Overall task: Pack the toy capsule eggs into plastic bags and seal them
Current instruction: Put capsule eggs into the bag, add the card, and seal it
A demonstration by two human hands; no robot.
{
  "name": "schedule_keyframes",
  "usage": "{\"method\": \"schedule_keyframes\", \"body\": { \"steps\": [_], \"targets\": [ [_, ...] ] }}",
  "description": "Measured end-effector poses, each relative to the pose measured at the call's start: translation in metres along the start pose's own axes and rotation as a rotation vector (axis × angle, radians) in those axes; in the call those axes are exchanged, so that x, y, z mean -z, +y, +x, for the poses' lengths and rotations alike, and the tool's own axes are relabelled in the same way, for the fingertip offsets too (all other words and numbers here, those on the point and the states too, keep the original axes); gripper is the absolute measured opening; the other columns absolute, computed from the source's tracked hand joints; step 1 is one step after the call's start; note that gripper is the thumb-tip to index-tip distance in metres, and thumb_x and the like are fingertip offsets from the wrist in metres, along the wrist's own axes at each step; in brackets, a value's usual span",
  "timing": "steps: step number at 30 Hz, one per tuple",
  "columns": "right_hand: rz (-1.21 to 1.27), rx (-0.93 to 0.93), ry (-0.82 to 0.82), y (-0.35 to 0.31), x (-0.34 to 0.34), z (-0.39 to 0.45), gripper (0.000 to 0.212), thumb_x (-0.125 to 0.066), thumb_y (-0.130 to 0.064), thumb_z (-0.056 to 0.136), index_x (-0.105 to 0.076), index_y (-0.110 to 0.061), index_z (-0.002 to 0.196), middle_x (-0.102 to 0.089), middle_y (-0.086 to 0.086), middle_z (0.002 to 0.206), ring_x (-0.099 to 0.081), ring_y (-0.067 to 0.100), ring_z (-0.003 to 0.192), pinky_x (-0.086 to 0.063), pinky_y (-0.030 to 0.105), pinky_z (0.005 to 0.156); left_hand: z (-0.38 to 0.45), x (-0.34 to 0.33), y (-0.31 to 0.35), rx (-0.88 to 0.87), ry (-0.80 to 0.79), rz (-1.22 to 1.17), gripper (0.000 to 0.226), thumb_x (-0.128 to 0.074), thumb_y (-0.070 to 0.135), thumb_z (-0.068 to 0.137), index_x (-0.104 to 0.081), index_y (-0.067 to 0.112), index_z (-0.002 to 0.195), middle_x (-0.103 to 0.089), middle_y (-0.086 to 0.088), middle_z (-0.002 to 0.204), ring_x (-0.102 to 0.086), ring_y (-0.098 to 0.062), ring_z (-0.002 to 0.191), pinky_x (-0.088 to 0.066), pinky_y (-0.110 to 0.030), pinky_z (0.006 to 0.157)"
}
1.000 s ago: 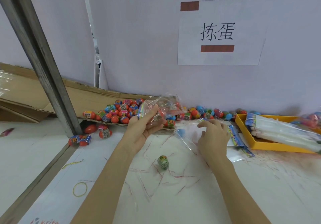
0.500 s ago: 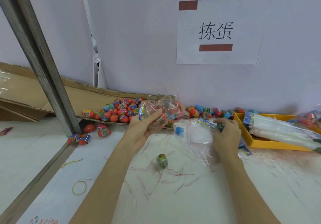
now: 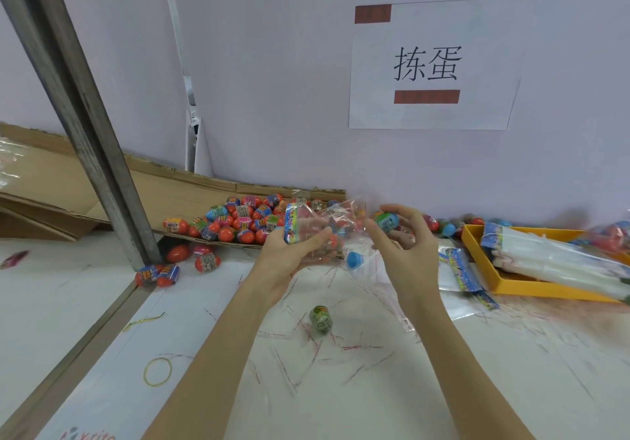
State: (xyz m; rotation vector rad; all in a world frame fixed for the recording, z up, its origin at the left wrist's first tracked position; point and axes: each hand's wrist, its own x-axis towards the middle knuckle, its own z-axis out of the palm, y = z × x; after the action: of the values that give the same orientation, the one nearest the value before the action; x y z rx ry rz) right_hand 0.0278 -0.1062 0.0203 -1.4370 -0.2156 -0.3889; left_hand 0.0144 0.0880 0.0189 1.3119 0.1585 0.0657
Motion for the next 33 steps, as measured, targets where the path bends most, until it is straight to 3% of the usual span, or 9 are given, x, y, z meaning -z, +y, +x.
{"method": "schedule_keyframes", "body": {
  "steps": [3, 6, 10, 16, 20, 27, 30, 32, 33],
  "targets": [
    [-0.006, -0.004, -0.017, -0.001, 0.001, 0.000, 0.027, -0.068, -0.016, 0.099, -0.070, -0.026, 0.124, -0.071, -0.009, 0.115, -0.074, 0.013, 0.097, -0.061, 0.026, 0.086, 0.001, 0.001, 0.000, 0.002, -0.022, 0.015, 0.074, -0.095, 0.028, 0.060, -0.067, 0.010, 0.126, -0.080, -0.011, 0.110, -0.078, -0.029, 0.101, -0.065, -0.041, 0.086],
    [-0.037, -0.003, -0.017, 0.000, 0.001, 0.001, 0.028, -0.066, -0.011, 0.100, -0.071, -0.024, 0.124, -0.071, -0.009, 0.109, -0.075, 0.011, 0.093, -0.062, 0.024, 0.080, 0.000, 0.000, 0.000, 0.002, -0.038, -0.017, 0.059, -0.092, 0.022, 0.065, -0.070, 0.013, 0.119, -0.081, -0.010, 0.108, -0.079, -0.027, 0.099, -0.064, -0.031, 0.073],
    [-0.035, 0.018, 0.006, 0.002, 0.000, 0.000, 0.024, -0.071, -0.017, 0.097, -0.073, -0.022, 0.120, -0.074, -0.007, 0.105, -0.074, 0.001, 0.089, -0.058, 0.014, 0.072, 0.000, 0.000, 0.001, 0.003, -0.053, -0.035, 0.059, -0.092, 0.021, 0.065, -0.070, 0.014, 0.119, -0.080, -0.008, 0.110, -0.078, -0.025, 0.101, -0.064, -0.030, 0.074],
    [-0.062, 0.011, -0.074, 0.001, -0.001, -0.002, 0.020, -0.071, -0.019, 0.097, -0.074, -0.024, 0.117, -0.078, -0.021, 0.094, -0.074, 0.001, 0.090, -0.058, 0.014, 0.072, -0.002, -0.001, 0.001, 0.020, -0.078, -0.007, 0.064, -0.090, 0.017, 0.064, -0.065, 0.011, 0.123, -0.080, -0.007, 0.111, -0.078, -0.023, 0.102, -0.064, -0.033, 0.080],
    [0.027, -0.045, -0.137, 0.000, -0.001, -0.004, 0.015, -0.073, -0.018, 0.096, -0.075, -0.024, 0.110, -0.079, -0.014, 0.099, -0.075, 0.003, 0.095, -0.056, 0.012, 0.075, -0.004, -0.002, 0.001, 0.002, -0.121, 0.013, 0.053, -0.087, 0.016, 0.071, -0.069, 0.013, 0.121, -0.080, -0.009, 0.112, -0.078, -0.024, 0.104, -0.064, -0.032, 0.081],
    [-0.024, -0.065, -0.176, -0.002, -0.008, -0.009, 0.017, -0.071, -0.020, 0.096, -0.077, -0.036, 0.096, -0.078, -0.016, 0.092, -0.073, 0.001, 0.090, -0.055, 0.010, 0.073, -0.004, -0.004, 0.001, -0.028, -0.106, 0.067, 0.063, -0.091, 0.025, 0.064, -0.071, 0.011, 0.122, -0.080, -0.007, 0.111, -0.077, -0.022, 0.104, -0.064, -0.034, 0.085],
    [0.020, -0.060, -0.241, -0.006, -0.010, -0.012, 0.023, -0.059, -0.032, 0.103, -0.079, -0.040, 0.098, -0.080, -0.006, 0.101, -0.073, 0.008, 0.096, -0.059, 0.021, 0.084, -0.005, -0.005, 0.000, -0.032, -0.094, 0.068, 0.063, -0.093, 0.028, 0.063, -0.074, 0.011, 0.120, -0.080, -0.009, 0.112, -0.076, -0.025, 0.107, -0.062, -0.040, 0.093],
    [0.036, -0.053, -0.323, -0.008, -0.012, -0.014, 0.023, -0.059, -0.040, 0.101, -0.081, -0.042, 0.098, -0.077, 0.006, 0.106, -0.071, 0.020, 0.098, -0.060, 0.029, 0.081, -0.006, -0.004, 0.000, -0.046, -0.093, 0.077, 0.065, -0.094, 0.028, 0.062, -0.074, 0.010, 0.121, -0.079, -0.011, 0.114, -0.076, -0.027, 0.108, -0.061, -0.045, 0.096],
    [0.027, -0.042, -0.353, -0.009, -0.012, -0.015, 0.020, -0.062, -0.040, 0.099, -0.082, -0.038, 0.099, -0.076, 0.005, 0.107, -0.070, 0.020, 0.098, -0.059, 0.027, 0.079, -0.006, -0.004, 0.000, -0.054, -0.090, 0.080, 0.069, -0.096, 0.029, 0.060, -0.073, 0.009, 0.122, -0.079, -0.012, 0.114, -0.076, -0.028, 0.108, -0.061, -0.046, 0.097]
  ]
}}
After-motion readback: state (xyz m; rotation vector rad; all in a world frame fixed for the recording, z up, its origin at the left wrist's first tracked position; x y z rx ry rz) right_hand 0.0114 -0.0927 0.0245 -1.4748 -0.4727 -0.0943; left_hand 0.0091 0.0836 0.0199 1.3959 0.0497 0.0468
